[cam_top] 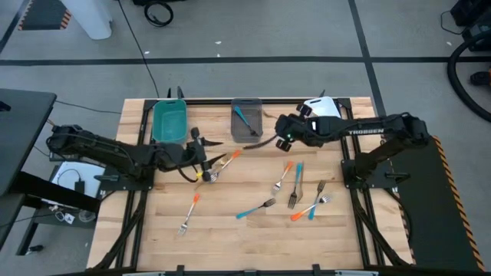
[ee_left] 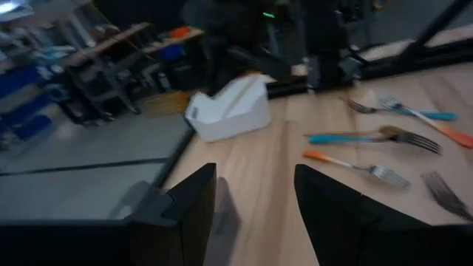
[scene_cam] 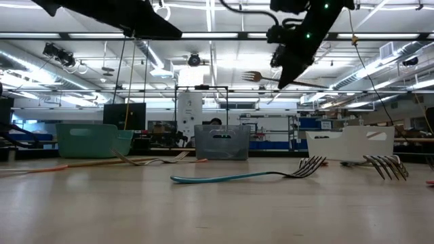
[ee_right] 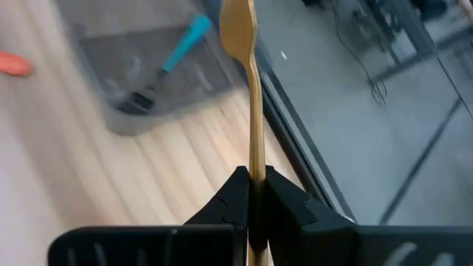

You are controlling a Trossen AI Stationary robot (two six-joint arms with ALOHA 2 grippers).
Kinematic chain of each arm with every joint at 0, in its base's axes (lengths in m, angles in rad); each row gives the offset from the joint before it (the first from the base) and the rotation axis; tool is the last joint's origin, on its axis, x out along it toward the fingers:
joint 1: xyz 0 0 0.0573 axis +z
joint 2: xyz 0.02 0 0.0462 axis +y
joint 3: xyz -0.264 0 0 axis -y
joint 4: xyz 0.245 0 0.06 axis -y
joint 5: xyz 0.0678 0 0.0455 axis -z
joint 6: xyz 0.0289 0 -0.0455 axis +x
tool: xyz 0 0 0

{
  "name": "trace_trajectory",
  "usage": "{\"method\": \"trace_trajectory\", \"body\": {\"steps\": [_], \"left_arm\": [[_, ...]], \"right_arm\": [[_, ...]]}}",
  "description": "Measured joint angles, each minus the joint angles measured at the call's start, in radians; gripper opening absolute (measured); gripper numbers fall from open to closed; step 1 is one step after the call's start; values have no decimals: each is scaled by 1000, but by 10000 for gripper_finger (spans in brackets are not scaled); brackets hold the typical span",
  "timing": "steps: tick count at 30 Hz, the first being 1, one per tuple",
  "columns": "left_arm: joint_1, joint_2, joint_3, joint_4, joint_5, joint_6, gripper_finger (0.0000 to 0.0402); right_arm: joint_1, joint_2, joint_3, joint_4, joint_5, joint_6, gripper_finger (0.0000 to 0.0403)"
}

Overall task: Sort silverware by color (type)
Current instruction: Put the bottom left gold fork into the white bin

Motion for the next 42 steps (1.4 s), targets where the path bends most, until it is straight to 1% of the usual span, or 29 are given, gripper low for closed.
{"method": "trace_trajectory", "body": {"steps": [5, 7, 9, 16, 27, 31, 36, 39, 42], "left_arm": [[0, 0, 0, -52, 112, -34, 192], [0, 0, 0, -72, 161, -43, 192], [0, 0, 0, -85, 186, -54, 192], [0, 0, 0, -123, 189, -60, 192], [6, 0, 0, -110, 190, -57, 192], [17, 0, 0, -98, 189, -57, 192], [19, 0, 0, -98, 190, -57, 192], [19, 0, 0, -97, 190, -49, 192], [19, 0, 0, -98, 190, -32, 192]], "right_arm": [[-98, 0, -38, -2, -2, -42, 32], [-139, 0, -53, 3, -29, -61, 32], [-181, 0, -62, -15, -60, -74, 32], [-296, 0, -54, -148, -119, -37, 32], [-425, 0, -53, -377, -129, 2, 32], [-466, 0, -53, -408, -133, 6, 32], [-506, 2, -53, -413, -134, -26, 32], [-521, 34, -52, -424, -130, -35, 32], [-528, 93, -52, -436, -104, -45, 32]]}}
